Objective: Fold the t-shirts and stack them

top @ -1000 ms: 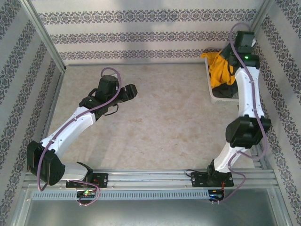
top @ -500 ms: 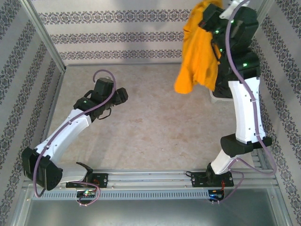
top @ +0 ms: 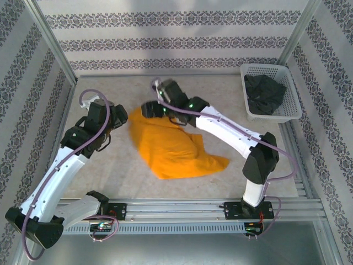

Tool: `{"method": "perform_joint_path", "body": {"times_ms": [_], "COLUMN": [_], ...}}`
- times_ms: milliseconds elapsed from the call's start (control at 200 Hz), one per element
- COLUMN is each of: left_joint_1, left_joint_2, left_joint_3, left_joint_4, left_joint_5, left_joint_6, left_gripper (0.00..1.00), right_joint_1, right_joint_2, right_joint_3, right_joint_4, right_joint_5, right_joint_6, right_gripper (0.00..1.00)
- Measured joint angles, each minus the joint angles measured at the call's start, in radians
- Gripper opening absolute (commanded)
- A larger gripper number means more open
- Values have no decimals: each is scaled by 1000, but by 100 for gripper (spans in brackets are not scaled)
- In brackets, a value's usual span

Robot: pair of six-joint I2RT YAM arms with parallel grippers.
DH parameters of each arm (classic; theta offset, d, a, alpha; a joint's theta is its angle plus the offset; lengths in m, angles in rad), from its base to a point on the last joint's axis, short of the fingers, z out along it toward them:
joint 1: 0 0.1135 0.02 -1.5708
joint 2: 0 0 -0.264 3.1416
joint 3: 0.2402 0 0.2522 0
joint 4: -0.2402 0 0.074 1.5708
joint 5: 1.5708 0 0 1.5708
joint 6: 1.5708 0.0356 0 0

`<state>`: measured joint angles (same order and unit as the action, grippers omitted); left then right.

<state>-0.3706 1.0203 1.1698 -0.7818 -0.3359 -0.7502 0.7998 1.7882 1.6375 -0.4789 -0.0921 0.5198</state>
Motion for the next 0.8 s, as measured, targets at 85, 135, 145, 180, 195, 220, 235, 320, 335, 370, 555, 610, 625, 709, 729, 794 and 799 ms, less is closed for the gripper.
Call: {"method": "perform_joint_path", "body": {"times_ms": [85,135,145,180,195,220,235,320,335,370,555,610,625,709,729,794,799], "left_joint_1": [7,20,23,37,45,57,69,133,148,172,233,239,241,256,259,269,269], "left_joint_2": [-8,-4,-3,5,9,14,20,44,51,67,184,217,225,249,252,256,256], "left_joint_3": [-28,-48,-53,-70,-77,-89,-99,-149,-159,-175,-232,-242,-244,-255,-256,-257,-257], "left_joint_4": [-22,-31,-34,-39,-39,-42,-42,-42,-42,-41,-5,13,17,33,35,39,39], "left_joint_5": [3,19,23,42,52,66,79,151,168,197,342,375,383,415,416,431,431], "left_joint_6": [-14,-20,-22,-27,-30,-34,-39,-55,-60,-66,-78,-79,-79,-81,-81,-81,-81], "left_gripper": [85,84,84,83,82,81,81,78,77,76,74,74,74,74,74,74,74], "right_joint_1": [-51,-103,-113,-150,-165,-188,-203,-240,-243,-246,-233,-202,-192,-131,-120,-82,-79], "right_joint_2": [-64,-116,-128,-171,-189,-217,-237,-324,-336,-356,-324,-293,-283,-227,-217,-192,-190], "right_joint_3": [-147,-219,-233,-281,-299,-328,-350,-470,-491,-540,-694,-692,-690,-670,-666,-660,-660], "right_joint_4": [-18,-25,-27,-32,-33,-37,-40,-48,-49,-57,-108,-121,-123,-135,-136,-146,-146], "right_joint_5": [-7,-7,-6,-5,0,5,9,25,25,25,17,14,11,-11,-16,-31,-32], "right_joint_6": [17,27,31,33,34,35,36,47,52,58,76,73,72,58,52,43,41], "right_gripper": [64,64,64,63,63,63,64,65,65,65,66,65,65,63,63,62,62]}}
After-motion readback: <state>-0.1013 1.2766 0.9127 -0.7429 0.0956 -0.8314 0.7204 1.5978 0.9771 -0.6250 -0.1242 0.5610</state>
